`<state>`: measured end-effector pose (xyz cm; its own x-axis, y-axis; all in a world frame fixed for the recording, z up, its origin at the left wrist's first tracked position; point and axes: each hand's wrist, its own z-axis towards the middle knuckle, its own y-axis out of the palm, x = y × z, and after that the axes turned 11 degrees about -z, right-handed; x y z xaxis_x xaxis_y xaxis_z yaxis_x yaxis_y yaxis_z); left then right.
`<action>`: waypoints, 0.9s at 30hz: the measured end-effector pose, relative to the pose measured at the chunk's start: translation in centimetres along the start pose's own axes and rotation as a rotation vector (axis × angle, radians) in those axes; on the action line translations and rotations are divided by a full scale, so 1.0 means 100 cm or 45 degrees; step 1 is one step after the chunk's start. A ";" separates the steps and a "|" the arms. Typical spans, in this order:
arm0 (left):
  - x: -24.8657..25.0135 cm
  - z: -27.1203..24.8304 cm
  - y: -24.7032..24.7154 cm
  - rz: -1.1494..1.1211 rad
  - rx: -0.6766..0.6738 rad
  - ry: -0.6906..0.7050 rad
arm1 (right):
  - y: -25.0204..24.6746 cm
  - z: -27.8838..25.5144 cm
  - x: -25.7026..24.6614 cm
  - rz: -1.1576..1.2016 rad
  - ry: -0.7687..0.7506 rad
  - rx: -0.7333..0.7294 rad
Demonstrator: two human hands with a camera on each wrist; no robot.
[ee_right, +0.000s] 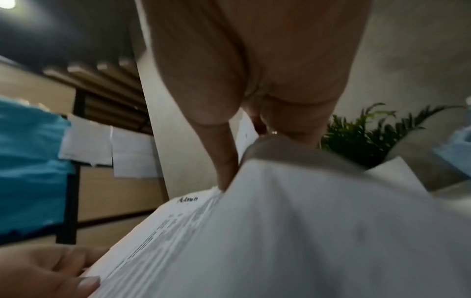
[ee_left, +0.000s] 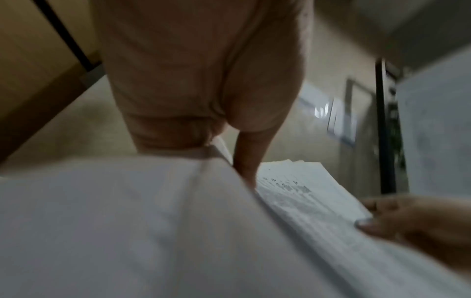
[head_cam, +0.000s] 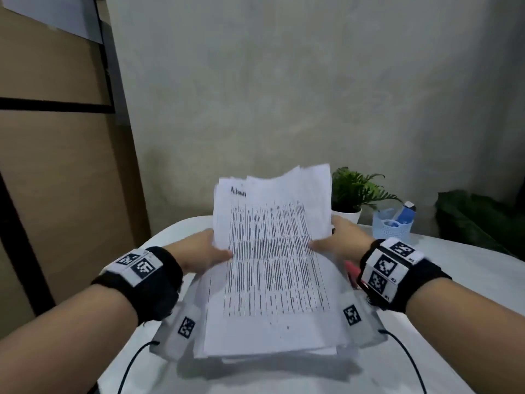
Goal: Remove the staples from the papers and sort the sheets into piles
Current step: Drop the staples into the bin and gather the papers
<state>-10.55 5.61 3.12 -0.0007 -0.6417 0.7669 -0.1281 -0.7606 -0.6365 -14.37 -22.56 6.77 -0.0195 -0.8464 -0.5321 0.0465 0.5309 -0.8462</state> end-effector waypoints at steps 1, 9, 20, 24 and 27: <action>-0.008 0.001 0.004 0.091 -0.047 -0.054 | 0.006 0.000 0.002 -0.065 0.030 -0.067; -0.034 -0.011 0.024 0.076 -0.397 -0.462 | 0.047 -0.007 0.018 -0.623 0.115 -0.391; -0.036 -0.007 -0.002 0.371 -0.546 -0.475 | 0.057 0.021 0.053 -0.741 0.132 -0.356; -0.036 0.001 0.011 0.185 -0.471 -0.484 | 0.055 0.014 0.052 -0.668 0.170 -0.407; -0.035 0.004 0.023 0.004 -0.511 -0.586 | 0.059 0.006 0.050 -0.640 0.162 -0.387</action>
<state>-10.44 6.09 -1.07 0.4158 -0.6887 0.5940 -0.4925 -0.7196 -0.4895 -13.58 -23.72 -0.86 -0.0856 -0.9952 -0.0480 -0.2870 0.0708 -0.9553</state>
